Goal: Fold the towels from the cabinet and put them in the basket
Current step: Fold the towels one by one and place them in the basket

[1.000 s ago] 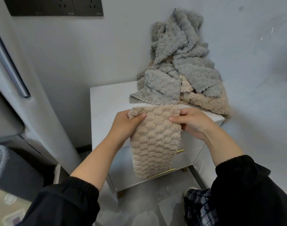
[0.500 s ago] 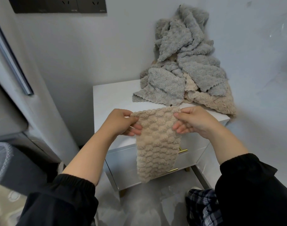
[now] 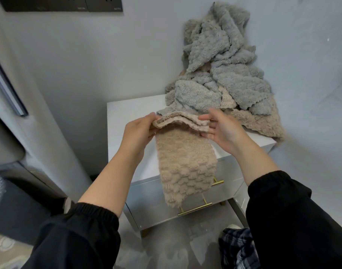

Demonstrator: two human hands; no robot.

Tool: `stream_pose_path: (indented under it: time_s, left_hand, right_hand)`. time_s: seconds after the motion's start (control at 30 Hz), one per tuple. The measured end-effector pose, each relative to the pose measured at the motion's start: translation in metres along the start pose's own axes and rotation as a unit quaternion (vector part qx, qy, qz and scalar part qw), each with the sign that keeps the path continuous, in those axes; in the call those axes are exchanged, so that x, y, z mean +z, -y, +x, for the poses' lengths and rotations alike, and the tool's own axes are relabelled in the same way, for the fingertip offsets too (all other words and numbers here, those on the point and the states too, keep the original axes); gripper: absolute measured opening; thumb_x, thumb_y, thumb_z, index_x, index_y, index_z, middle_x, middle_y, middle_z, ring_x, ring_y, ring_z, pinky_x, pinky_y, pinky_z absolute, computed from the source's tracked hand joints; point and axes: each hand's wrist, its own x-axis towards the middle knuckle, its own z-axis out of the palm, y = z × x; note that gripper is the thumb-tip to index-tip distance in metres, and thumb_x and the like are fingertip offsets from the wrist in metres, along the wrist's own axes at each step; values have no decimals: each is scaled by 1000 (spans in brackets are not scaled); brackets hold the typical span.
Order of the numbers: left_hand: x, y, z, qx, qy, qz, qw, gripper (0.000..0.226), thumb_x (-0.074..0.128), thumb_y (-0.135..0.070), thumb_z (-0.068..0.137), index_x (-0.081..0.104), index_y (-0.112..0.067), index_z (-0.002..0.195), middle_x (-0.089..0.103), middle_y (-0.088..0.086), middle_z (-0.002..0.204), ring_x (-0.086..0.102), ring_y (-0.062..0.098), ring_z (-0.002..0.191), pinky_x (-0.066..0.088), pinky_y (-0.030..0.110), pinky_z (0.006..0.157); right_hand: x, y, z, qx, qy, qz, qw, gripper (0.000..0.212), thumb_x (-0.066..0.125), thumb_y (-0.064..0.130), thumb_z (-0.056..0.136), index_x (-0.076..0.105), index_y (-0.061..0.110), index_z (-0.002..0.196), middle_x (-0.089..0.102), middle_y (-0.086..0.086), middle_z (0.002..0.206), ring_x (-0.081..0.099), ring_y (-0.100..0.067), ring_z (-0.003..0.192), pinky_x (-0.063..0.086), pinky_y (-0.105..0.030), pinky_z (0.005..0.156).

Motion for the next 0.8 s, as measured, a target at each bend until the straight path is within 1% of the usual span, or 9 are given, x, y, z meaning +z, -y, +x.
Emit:
stream_pose_path:
  time_s: [0.1, 0.17, 0.23, 0.37, 0.53, 0.6, 0.67, 0.77, 0.8]
  left_hand:
    - [3, 10, -2, 17, -19, 56, 998, 16, 67, -21, 86, 73, -7, 83, 70, 6, 86, 62, 13, 81, 49, 25, 86]
    - [3, 15, -3, 32, -24, 105, 994, 6, 71, -14, 83, 73, -10, 79, 71, 2, 82, 62, 9, 77, 50, 19, 77]
    - [3, 19, -5, 45, -22, 158, 986, 11, 71, -6, 81, 72, -15, 75, 71, 0, 82, 62, 8, 76, 49, 15, 72]
    - [0, 23, -5, 53, -27, 238, 969, 21, 68, -1, 79, 71, -20, 72, 70, 1, 78, 62, 14, 72, 52, 28, 79]
    - [1, 31, -4, 85, -12, 376, 923, 14, 64, -7, 80, 72, -19, 75, 70, -3, 78, 63, 14, 78, 50, 25, 74]
    - [1, 34, -2, 102, -15, 404, 909, 14, 64, -15, 85, 73, -15, 74, 71, -2, 78, 60, 12, 73, 48, 26, 71]
    - [-1, 36, 2, 112, -15, 416, 902, 14, 67, -21, 85, 74, -14, 75, 72, -2, 81, 61, 13, 76, 47, 27, 71]
    - [-3, 39, 8, 126, -11, 452, 883, 6, 72, -25, 82, 68, -20, 81, 63, -3, 94, 57, 17, 97, 43, 28, 78]
    - [-4, 40, 10, 128, -6, 463, 877, 13, 73, -26, 81, 64, -21, 88, 61, -1, 102, 54, 19, 104, 42, 30, 82]
  right_hand:
    - [-4, -4, -1, -17, -41, -85, 995, 10, 61, 7, 90, 68, 9, 82, 65, -6, 85, 62, -21, 82, 54, -32, 76]
    - [-7, -7, -3, -15, -51, -114, 992, 15, 59, -3, 88, 67, 8, 81, 62, -5, 78, 60, -18, 70, 56, -31, 63]
    - [-9, -10, -3, -10, -58, -129, 990, 19, 58, -8, 86, 67, 8, 79, 59, -4, 70, 57, -16, 61, 55, -31, 56]
    - [-11, -15, -3, -20, -64, -248, 966, 18, 63, -6, 84, 67, 10, 78, 57, -2, 61, 50, -12, 50, 43, -20, 48]
    - [-8, -20, -1, -79, -74, -404, 908, 20, 69, 0, 81, 65, 19, 74, 53, 3, 59, 50, -11, 54, 41, -21, 58]
    - [-6, -24, 1, -95, -89, -446, 886, 12, 68, 5, 82, 65, 17, 81, 52, 4, 64, 51, -10, 57, 39, -18, 53]
    - [-6, -27, 2, -105, -96, -477, 867, 10, 67, 12, 84, 61, 18, 90, 55, 2, 77, 55, -16, 71, 39, -21, 57]
    - [-9, -26, 3, -89, -76, -488, 865, 30, 70, 16, 84, 58, 15, 110, 53, 0, 101, 53, -17, 96, 37, -24, 75]
    - [-10, -25, 3, -83, -64, -480, 871, 39, 71, 15, 83, 56, 13, 119, 53, 0, 106, 51, -15, 99, 36, -23, 79]
